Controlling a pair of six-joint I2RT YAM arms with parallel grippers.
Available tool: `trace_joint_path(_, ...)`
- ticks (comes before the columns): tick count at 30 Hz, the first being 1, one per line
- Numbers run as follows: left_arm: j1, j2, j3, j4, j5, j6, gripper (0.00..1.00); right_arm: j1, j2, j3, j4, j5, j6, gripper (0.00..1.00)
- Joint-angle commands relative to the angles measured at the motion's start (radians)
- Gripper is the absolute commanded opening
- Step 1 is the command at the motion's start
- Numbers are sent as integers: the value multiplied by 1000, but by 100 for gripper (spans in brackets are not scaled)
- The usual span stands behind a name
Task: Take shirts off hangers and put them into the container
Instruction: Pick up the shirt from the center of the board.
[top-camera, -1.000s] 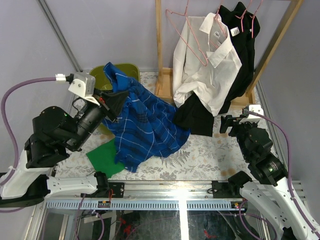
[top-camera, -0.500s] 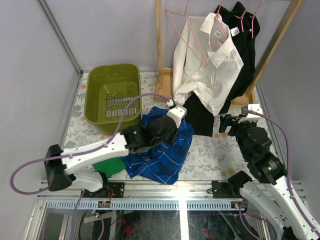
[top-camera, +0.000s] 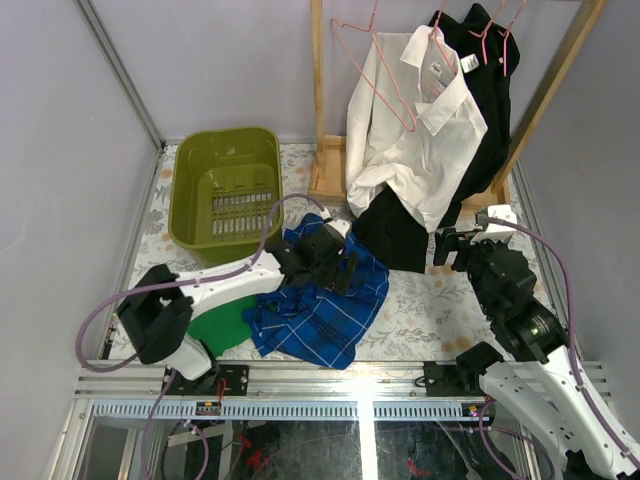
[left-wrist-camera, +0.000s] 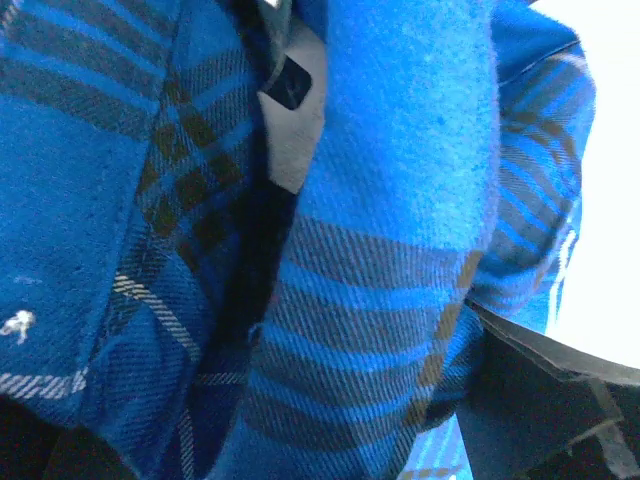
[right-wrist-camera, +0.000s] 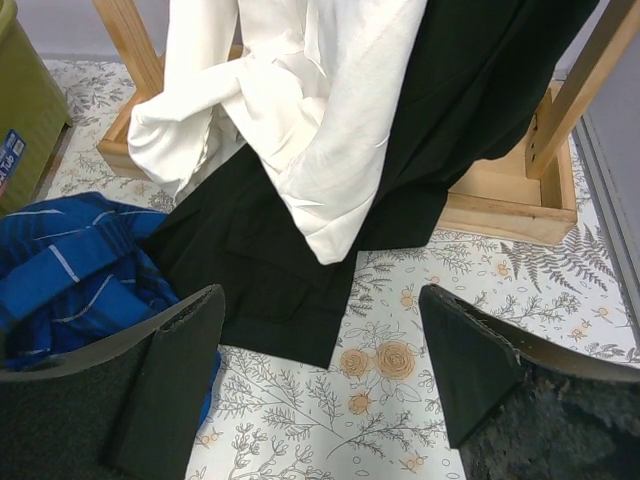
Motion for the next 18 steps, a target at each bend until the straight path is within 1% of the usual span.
trace_joint_path(1, 0, 93, -11, 19, 15, 3, 100, 4, 30, -3, 29, -26, 2, 86)
trace_joint_path(3, 0, 147, -3, -1, -18, -3, 100, 4, 38, -1, 28, -30, 4, 86)
trace_joint_path(6, 1, 214, -22, 12, -16, -5, 100, 4, 44, -3, 33, -37, 8, 86)
trace_joint_path(11, -4, 338, -69, 70, 100, -24, 100, 5, 45, -3, 29, -39, 9, 86)
trace_joint_path(12, -8, 372, -71, 67, 130, -23, 95, 4, 45, 0, 27, -36, 8, 86)
trace_joint_path(14, -33, 428, -83, 52, 161, -28, 83, 4, 44, 3, 21, -35, 3, 86)
trace_joint_path(17, -99, 455, -127, 67, 143, -54, 50, 4, 40, 3, 18, -28, 0, 87)
trace_joint_path(18, -107, 444, -146, 82, 149, -66, 40, 4, 39, 2, 18, -28, -1, 86)
